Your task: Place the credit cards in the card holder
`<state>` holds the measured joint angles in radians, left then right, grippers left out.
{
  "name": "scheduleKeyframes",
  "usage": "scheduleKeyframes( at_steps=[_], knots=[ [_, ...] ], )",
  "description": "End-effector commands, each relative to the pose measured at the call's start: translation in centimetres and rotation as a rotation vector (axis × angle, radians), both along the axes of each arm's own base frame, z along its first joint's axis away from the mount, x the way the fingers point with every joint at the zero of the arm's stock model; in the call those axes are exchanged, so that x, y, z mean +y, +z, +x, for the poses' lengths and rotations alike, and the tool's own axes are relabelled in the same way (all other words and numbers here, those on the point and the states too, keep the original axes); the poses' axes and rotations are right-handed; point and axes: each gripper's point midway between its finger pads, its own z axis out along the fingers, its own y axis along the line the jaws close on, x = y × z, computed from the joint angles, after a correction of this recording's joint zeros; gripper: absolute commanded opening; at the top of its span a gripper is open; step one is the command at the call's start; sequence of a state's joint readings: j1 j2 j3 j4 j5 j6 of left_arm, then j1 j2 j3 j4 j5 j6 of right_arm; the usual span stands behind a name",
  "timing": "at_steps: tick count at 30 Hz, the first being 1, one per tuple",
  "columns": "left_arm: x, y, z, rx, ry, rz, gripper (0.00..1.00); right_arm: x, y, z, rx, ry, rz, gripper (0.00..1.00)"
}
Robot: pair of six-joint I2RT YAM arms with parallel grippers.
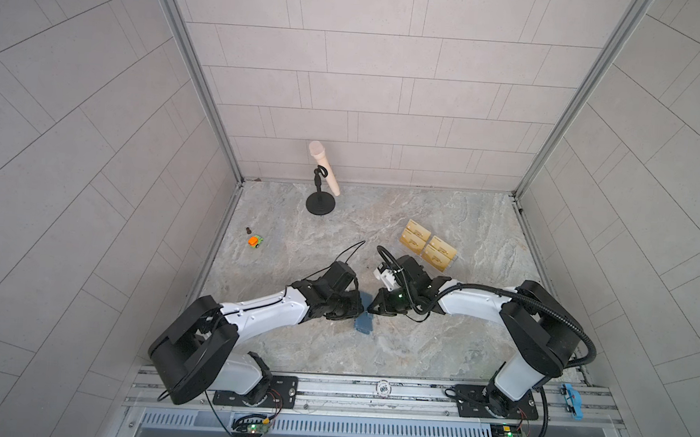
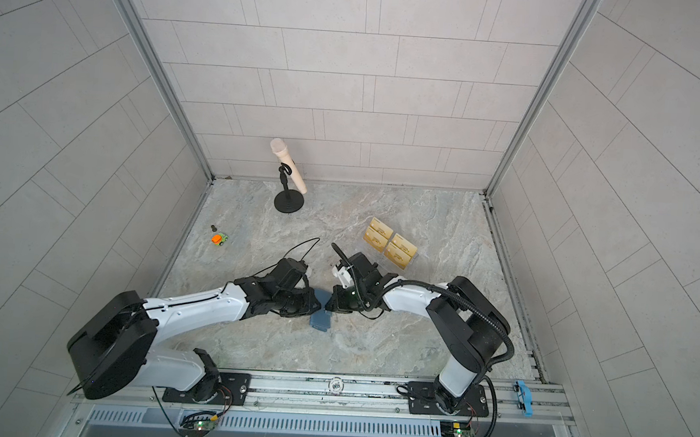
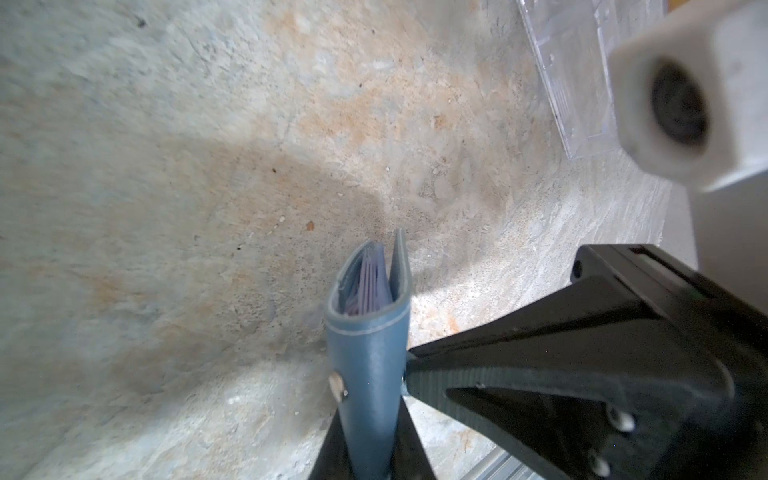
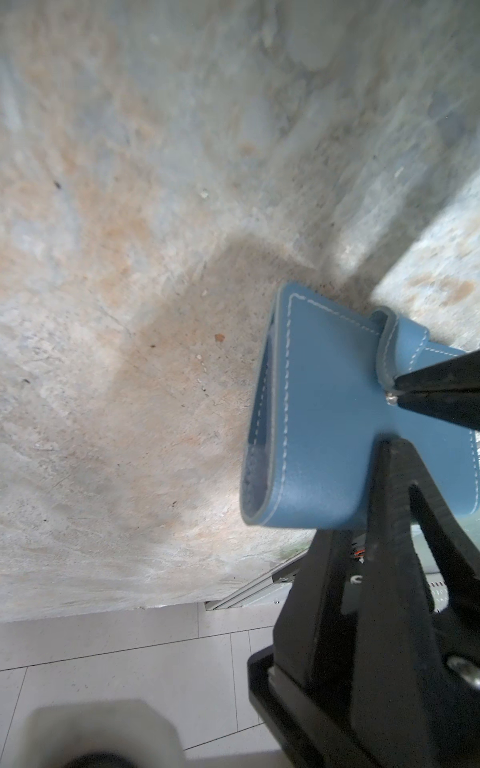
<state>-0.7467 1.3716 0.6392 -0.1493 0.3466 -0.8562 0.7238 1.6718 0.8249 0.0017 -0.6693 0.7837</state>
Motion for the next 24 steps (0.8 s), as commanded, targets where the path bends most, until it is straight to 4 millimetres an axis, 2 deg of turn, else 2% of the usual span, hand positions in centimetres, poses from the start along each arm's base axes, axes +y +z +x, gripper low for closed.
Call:
scheduleKeyframes(
  at_steps=[1,7,14,24],
  knots=[
    [-0.7,0.4,-0.3,-0.005,-0.041,-0.025,0.04,1.2,1.0,0.5,-0.034,0.015,0.040,0.00],
    [-0.7,0.4,-0.4,-0.006,-0.041,-0.024,0.04,1.4,1.5,0.9,-0.047,-0.002,0.056,0.00],
    [-0.9,0.5,-0.3,-0.007,-0.048,-0.032,0.03,1.5,0.5,0.7,-0.029,0.006,0.044,0.00],
    [-1.3,0.9,-0.5,-0.013,-0.063,-0.067,0.00,2.1,0.6,1.1,-0.035,-0.005,0.069,0.00]
  ],
)
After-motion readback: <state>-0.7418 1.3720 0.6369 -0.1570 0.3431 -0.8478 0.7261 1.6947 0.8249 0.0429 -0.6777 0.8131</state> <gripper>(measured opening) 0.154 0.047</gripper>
